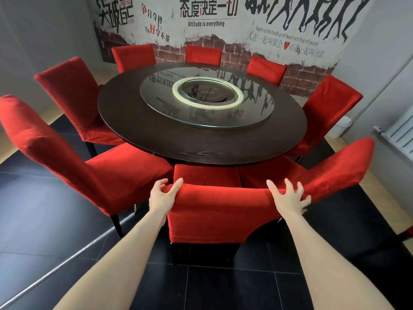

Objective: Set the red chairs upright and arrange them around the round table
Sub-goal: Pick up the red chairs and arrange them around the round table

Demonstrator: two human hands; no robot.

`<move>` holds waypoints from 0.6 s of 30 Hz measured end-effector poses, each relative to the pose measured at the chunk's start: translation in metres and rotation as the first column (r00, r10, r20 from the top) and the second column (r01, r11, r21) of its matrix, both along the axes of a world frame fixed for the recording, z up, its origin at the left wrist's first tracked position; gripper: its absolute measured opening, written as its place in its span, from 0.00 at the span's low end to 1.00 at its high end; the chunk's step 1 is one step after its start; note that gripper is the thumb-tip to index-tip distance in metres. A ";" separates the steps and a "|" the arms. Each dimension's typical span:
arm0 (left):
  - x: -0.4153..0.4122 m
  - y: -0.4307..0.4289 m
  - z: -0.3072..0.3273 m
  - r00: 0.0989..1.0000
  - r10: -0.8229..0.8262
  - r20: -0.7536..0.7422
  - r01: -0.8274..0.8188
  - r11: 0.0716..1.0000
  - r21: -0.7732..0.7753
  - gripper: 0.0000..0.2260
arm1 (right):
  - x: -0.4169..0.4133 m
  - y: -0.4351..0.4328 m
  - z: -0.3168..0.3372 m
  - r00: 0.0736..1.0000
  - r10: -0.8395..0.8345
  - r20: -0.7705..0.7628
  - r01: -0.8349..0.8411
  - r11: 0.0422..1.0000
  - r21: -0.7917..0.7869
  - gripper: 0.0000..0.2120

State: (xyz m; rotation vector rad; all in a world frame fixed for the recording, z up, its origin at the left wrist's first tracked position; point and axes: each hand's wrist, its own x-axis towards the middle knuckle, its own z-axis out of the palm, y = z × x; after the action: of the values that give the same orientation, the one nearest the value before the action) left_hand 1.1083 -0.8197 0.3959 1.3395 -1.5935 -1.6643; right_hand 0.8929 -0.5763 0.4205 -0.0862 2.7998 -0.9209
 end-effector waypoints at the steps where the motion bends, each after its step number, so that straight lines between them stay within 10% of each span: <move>1: 0.002 -0.005 0.004 1.000 -0.006 -0.007 0.006 1.000 -0.008 0.29 | 0.006 -0.008 0.005 1.000 0.000 -0.005 0.000 1.000 0.003 0.37; 18: 0.138 -0.277 0.073 0.979 -0.203 -0.004 0.196 0.952 -0.237 0.29 | 0.204 -0.311 0.054 0.990 -0.037 -0.133 -0.023 0.906 -0.423 0.31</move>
State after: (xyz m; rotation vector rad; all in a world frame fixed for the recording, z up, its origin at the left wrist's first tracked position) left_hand 1.2460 -1.0962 0.4688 1.0608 -1.8954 -1.5381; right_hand 1.0970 -0.8877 0.4744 -0.2083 2.6647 -1.5686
